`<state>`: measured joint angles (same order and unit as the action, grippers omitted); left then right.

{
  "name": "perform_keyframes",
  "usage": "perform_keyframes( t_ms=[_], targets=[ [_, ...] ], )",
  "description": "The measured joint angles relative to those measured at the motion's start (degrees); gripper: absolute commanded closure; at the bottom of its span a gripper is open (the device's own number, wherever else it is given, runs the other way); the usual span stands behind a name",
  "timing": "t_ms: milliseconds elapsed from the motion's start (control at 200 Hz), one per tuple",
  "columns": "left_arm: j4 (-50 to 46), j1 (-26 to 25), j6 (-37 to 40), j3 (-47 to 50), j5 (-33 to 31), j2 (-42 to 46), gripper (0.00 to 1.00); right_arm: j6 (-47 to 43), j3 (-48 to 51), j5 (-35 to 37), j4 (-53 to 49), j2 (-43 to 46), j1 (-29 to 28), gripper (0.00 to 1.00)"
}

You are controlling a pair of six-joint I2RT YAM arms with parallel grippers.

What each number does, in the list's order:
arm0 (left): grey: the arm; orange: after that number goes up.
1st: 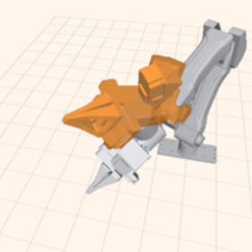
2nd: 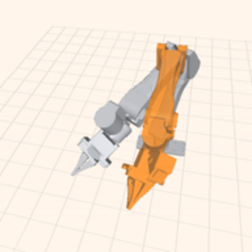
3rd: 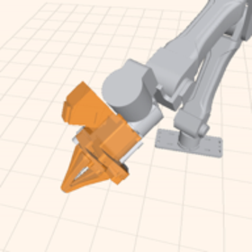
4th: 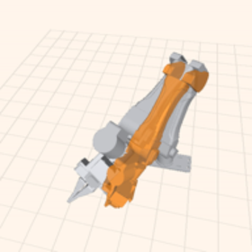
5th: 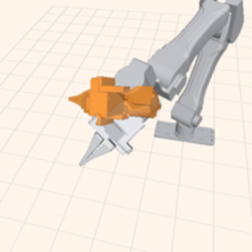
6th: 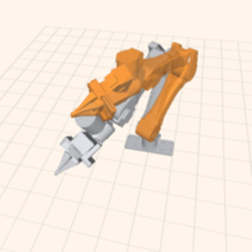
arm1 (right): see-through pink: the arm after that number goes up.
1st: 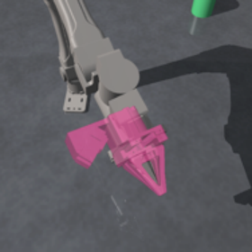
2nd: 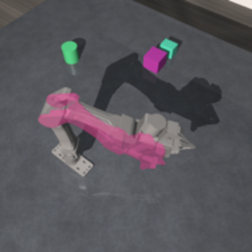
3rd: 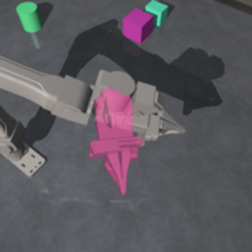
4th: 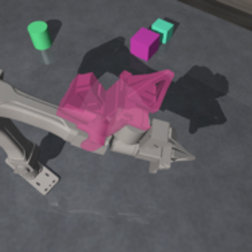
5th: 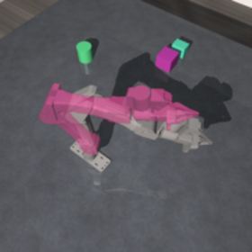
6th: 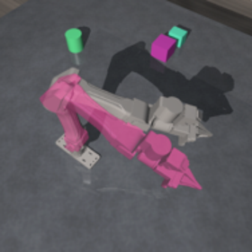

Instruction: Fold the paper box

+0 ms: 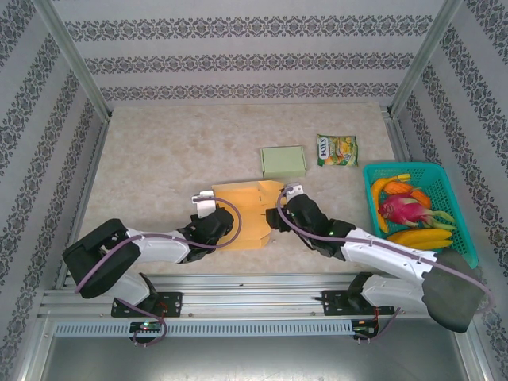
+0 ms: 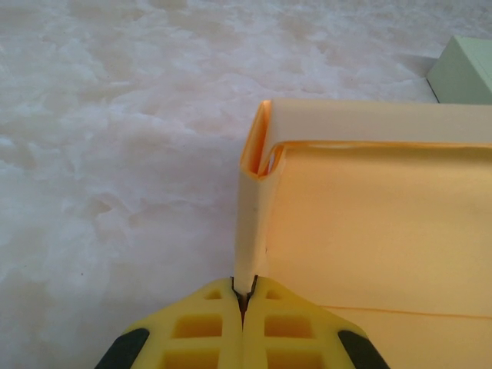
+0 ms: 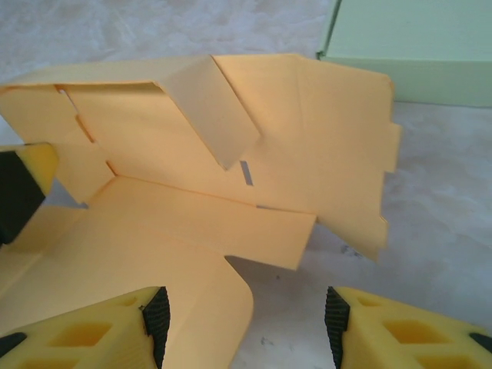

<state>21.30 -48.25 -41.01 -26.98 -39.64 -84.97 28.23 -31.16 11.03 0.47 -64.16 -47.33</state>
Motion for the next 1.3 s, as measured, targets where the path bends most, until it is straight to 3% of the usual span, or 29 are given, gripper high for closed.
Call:
perform_keyframes(
  t_ms=[804,1304],
  targets=[
    [2.0,0.0,0.0,-0.3,0.2,-1.4,1.00,-1.2,0.6,-0.5,-6.2,7.8,0.5,0.42],
    [5.0,0.0,-1.3,-0.7,0.2,-3.5,1.00,0.5,-1.0,-5.1,2.0,-8.4,2.6,0.41]
  ],
)
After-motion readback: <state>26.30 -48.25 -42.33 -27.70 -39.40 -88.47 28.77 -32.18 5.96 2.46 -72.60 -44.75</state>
